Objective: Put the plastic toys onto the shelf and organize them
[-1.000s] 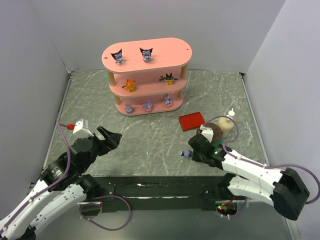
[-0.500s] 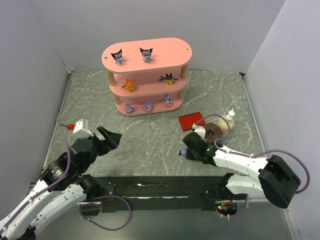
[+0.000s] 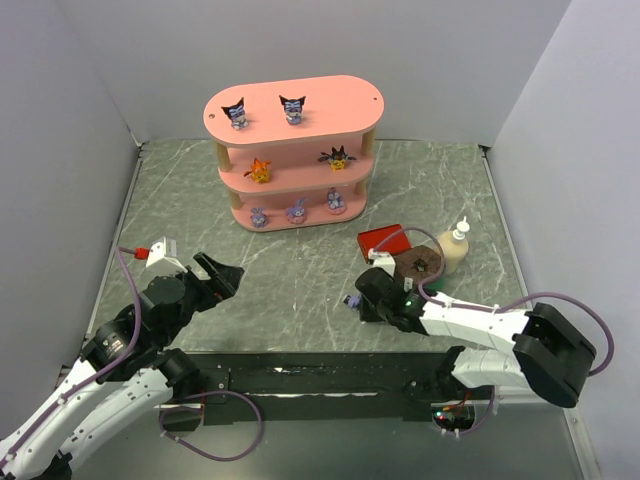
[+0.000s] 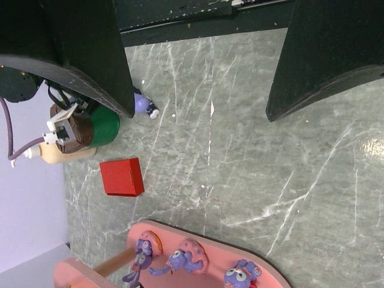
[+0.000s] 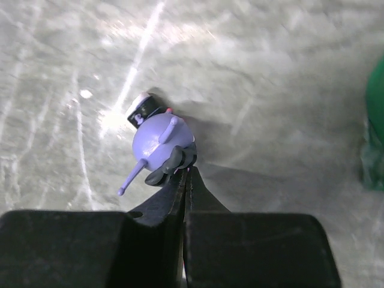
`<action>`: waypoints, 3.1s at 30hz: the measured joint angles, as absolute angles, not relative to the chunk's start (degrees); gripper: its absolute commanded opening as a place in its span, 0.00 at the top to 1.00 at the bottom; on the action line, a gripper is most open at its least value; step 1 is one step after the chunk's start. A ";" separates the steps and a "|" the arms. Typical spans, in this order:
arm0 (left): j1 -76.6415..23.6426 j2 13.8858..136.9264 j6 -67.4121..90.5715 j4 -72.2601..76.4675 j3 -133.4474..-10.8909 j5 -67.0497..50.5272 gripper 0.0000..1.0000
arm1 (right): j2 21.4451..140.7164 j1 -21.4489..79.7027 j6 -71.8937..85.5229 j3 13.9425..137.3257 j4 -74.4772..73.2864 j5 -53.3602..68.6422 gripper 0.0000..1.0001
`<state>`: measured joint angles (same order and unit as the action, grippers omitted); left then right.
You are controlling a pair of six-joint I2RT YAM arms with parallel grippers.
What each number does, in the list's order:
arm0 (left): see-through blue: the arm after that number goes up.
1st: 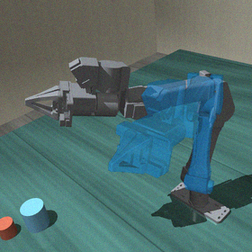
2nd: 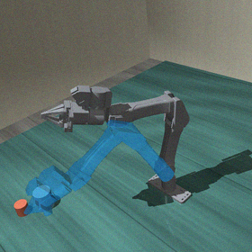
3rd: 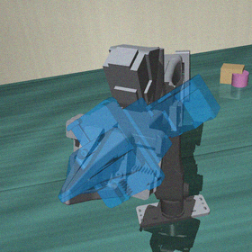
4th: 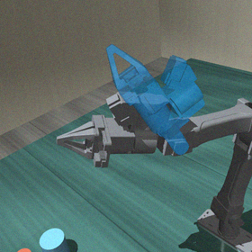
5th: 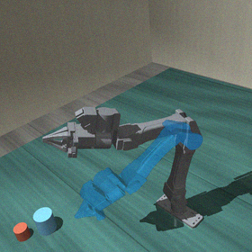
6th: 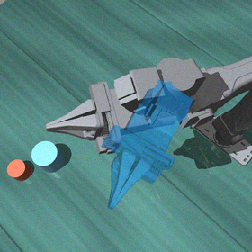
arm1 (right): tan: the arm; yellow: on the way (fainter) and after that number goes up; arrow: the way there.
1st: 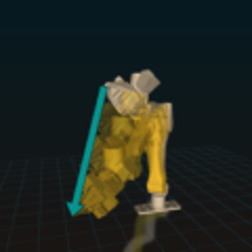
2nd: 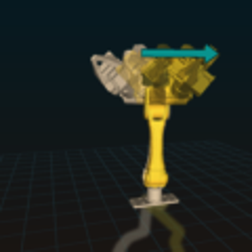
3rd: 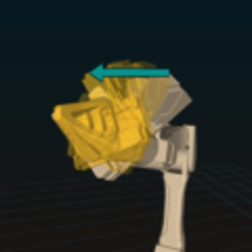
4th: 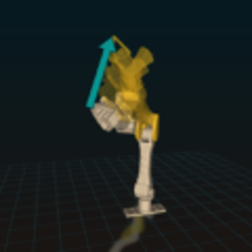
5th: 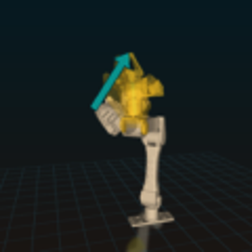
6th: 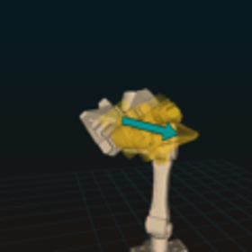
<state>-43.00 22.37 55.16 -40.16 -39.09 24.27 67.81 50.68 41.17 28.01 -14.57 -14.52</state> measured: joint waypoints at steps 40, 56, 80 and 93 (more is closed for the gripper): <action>-43.00 22.37 55.18 -40.32 -39.09 24.29 0.04 | 83.64 56.75 24.10 32.21 3.40 -21.56 0.12; -43.00 22.72 55.18 -40.29 -39.09 24.29 0.04 | 83.88 56.75 24.53 32.47 3.57 -22.48 0.72; -43.00 22.72 55.18 -40.29 -39.09 24.29 0.04 | 74.24 47.59 21.50 74.70 -30.87 -27.42 1.00; -43.00 22.72 55.18 -40.29 -39.09 24.29 0.03 | 91.15 38.28 12.43 109.84 -37.21 -26.39 1.00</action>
<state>-43.00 22.72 55.18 -40.29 -39.09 24.29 91.15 38.28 12.43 109.84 -37.21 -26.39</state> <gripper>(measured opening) 0.967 0.565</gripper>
